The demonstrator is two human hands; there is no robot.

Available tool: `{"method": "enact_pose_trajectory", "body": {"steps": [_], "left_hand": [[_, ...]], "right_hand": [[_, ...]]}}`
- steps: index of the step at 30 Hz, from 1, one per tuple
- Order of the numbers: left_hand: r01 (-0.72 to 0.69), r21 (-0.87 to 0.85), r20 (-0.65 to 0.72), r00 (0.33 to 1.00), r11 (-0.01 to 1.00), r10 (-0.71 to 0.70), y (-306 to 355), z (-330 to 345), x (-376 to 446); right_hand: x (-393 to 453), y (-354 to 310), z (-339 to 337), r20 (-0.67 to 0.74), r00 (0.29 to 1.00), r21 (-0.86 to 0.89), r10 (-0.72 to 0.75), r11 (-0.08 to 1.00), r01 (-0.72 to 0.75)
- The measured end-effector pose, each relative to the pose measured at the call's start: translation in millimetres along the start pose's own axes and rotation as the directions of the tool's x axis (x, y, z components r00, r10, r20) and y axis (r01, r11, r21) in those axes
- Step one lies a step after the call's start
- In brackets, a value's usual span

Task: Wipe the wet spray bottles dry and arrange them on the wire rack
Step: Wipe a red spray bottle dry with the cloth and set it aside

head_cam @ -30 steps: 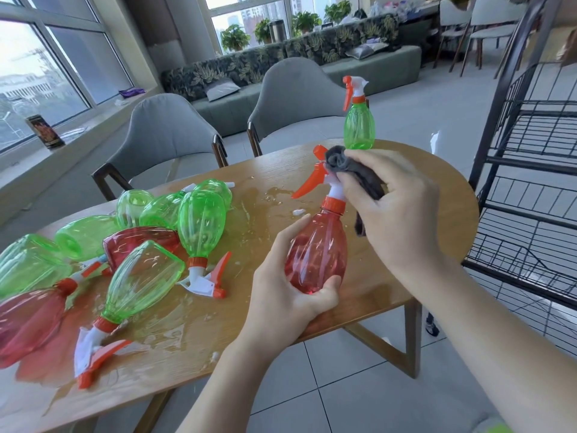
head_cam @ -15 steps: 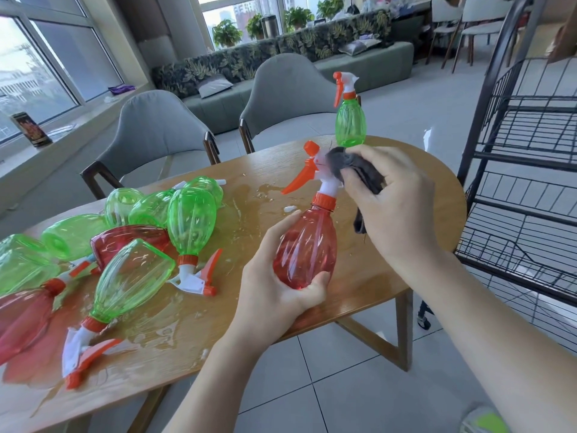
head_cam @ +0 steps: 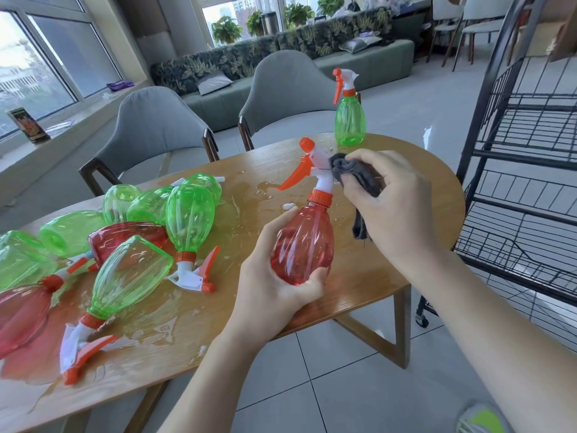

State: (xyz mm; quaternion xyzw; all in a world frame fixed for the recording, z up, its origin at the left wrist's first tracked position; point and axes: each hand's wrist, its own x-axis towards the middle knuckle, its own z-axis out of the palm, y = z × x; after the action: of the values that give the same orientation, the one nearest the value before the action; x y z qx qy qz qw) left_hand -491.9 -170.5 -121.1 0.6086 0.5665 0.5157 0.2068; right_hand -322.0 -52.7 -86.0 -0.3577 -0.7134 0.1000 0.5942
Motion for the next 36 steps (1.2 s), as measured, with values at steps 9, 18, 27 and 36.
{"method": "enact_pose_trajectory", "body": {"steps": [9,18,27,36], "left_hand": [[0.018,-0.024,-0.004,1.0,1.0,-0.018,-0.9,-1.6,0.4],[0.005,-0.052,-0.018,1.0,0.999,-0.006,-1.4,-3.3,-1.3],[0.028,-0.095,0.01,1.0,0.995,-0.027,-4.1,-5.0,-2.1],[0.113,0.011,0.077,0.99,0.994,-0.114,-5.0,10.5,28.1]], "right_hand": [[0.2,-4.4,-2.3,0.069,0.996,0.071,0.056,0.996,-0.061],[-13.1,-17.2,4.5,0.15,0.979,0.2,0.138,0.966,-0.167],[-9.7,18.2,3.1,0.088,0.942,0.065,0.323,0.942,-0.329],[-10.2,50.1,-18.6,0.092,0.904,0.025,0.417,0.907,-0.421]]}}
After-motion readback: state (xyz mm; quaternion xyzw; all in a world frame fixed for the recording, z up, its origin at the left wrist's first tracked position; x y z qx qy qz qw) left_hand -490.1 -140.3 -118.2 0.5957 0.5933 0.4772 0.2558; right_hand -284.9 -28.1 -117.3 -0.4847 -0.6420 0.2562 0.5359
